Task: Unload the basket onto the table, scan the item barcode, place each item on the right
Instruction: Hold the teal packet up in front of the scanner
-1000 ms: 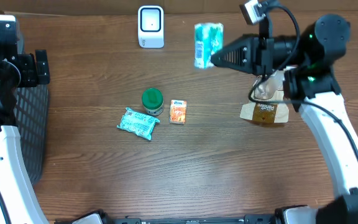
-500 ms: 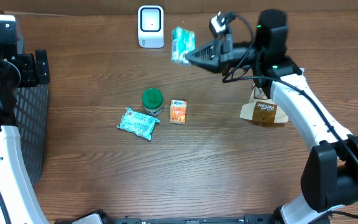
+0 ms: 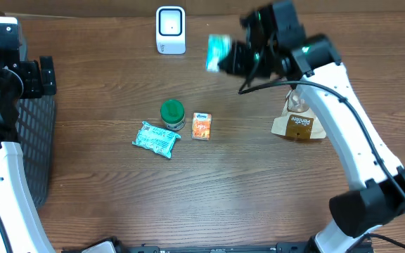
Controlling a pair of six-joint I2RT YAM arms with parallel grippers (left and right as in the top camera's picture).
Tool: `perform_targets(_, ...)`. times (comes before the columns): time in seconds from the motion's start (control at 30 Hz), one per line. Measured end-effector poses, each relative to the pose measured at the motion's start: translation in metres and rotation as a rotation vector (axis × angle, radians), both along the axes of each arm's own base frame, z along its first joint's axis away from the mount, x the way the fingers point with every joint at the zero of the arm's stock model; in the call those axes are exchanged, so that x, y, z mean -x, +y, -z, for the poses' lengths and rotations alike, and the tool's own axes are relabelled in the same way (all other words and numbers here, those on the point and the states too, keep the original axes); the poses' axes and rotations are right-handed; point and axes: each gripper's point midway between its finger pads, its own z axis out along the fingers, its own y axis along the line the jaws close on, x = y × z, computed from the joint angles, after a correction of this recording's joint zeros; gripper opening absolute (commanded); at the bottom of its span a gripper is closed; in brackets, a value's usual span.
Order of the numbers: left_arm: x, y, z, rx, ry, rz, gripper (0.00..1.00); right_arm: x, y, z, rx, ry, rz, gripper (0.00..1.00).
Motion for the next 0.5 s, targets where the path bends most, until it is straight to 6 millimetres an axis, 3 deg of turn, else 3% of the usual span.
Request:
perform_targets(0.1,0.0,0.0,0.0,0.0,0.0,0.0,1.0,-0.022,0.009,-0.042,0.095,-0.214,0.015,0.04)
perform_targets(0.2,0.0,0.0,0.0,0.0,0.0,0.0,1.0,-0.057,0.024,-0.061,0.184,-0.421,0.051,0.04)
perform_targets(0.3,0.0,0.0,0.0,0.0,0.0,0.0,0.99,-0.097,0.041,-0.044,0.304,-0.553,0.089,0.04)
perform_targets(0.5,0.0,0.0,0.0,0.0,0.0,0.0,0.99,-0.159,0.068,0.019,0.517,-0.727,0.05,0.04)
